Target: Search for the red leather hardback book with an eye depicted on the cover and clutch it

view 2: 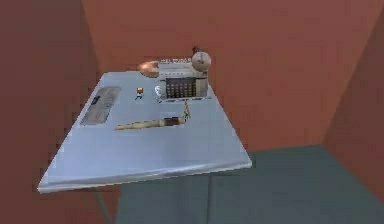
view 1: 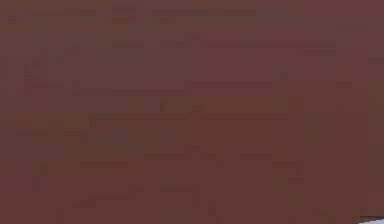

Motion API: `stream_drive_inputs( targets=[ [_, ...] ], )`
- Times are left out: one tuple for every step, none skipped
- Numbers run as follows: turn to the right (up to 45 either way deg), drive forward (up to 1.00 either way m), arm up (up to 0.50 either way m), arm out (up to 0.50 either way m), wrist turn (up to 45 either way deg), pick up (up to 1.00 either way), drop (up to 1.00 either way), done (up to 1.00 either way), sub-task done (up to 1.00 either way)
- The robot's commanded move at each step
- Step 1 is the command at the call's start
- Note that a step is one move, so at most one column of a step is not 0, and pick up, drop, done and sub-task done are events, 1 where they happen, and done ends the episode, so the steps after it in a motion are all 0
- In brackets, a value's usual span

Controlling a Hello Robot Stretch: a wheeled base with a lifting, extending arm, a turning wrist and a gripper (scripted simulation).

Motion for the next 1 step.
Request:
stream_drive_inputs(
  targets=[
    [45.0,0.00,0.00,0.00,0.0,0.00,0.00,0.00,0.00]
  ],
)
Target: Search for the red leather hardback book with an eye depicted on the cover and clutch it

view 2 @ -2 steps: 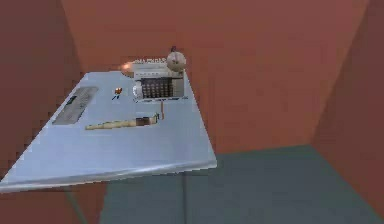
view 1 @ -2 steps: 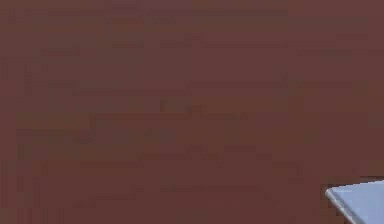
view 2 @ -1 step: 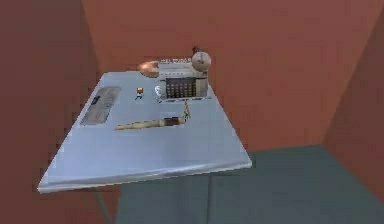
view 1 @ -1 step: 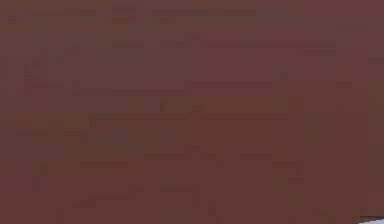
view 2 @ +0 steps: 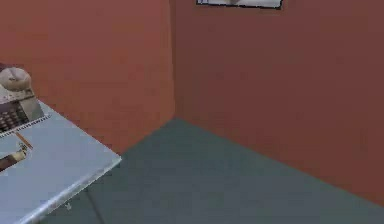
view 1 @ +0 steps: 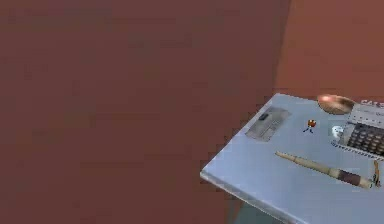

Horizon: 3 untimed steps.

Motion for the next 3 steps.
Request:
stream_drive_inputs(
  targets=[
    [45.0,0.00,0.00,0.00,0.0,0.00,0.00,0.00,0.00],
    [45.0,0.00,0.00,0.00,0.0,0.00,0.00,0.00,0.00],
    [9.0,0.00,0.00,0.00,0.0,0.00,0.00,0.00,0.00]
  ],
)
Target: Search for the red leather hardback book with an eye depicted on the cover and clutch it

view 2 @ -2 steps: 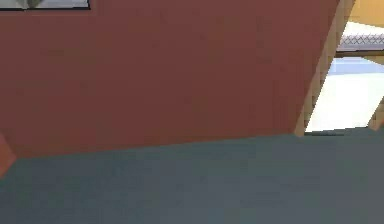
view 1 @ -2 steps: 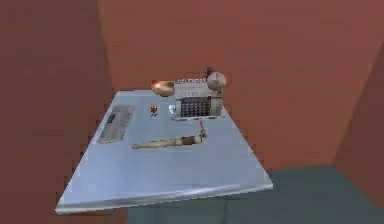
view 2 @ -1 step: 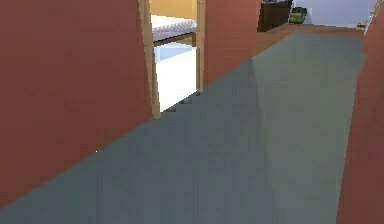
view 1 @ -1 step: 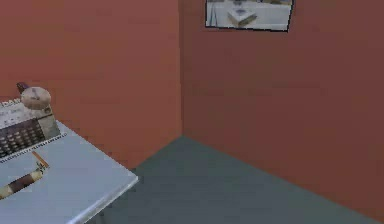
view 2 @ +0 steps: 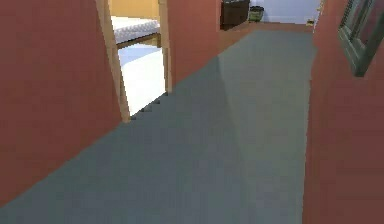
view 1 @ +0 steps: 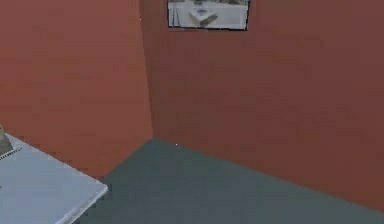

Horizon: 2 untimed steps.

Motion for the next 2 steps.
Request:
stream_drive_inputs(
  targets=[
    [0.0,0.50,0.00,0.00,0.0,0.00,0.00,0.00,0.00],
    [-12.0,0.00,0.00,0.00,0.0,0.00,0.00,0.00,0.00]
  ],
)
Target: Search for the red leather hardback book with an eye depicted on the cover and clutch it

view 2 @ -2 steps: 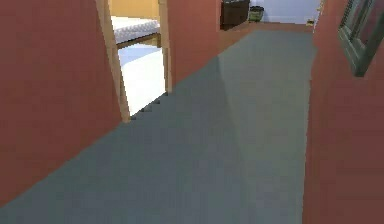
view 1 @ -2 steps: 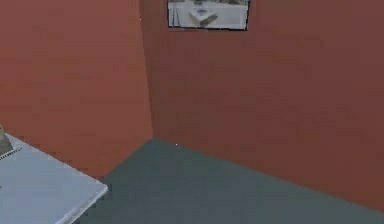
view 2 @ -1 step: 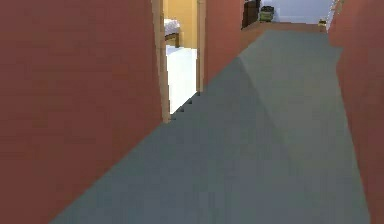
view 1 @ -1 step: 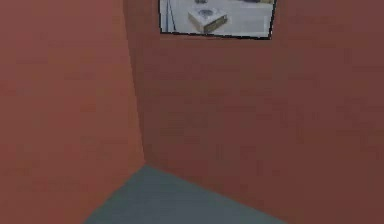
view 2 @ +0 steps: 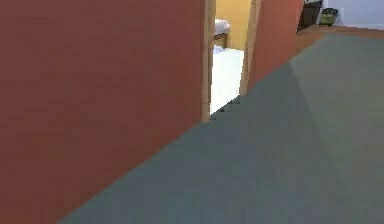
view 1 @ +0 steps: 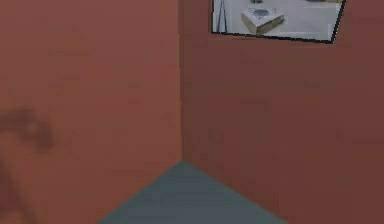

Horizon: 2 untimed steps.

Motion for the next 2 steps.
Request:
stream_drive_inputs(
  targets=[
    [0.0,0.20,0.00,0.00,0.0,0.00,0.00,0.00,0.00],
    [-45.0,0.00,0.00,0.00,0.0,0.00,0.00,0.00,0.00]
  ],
)
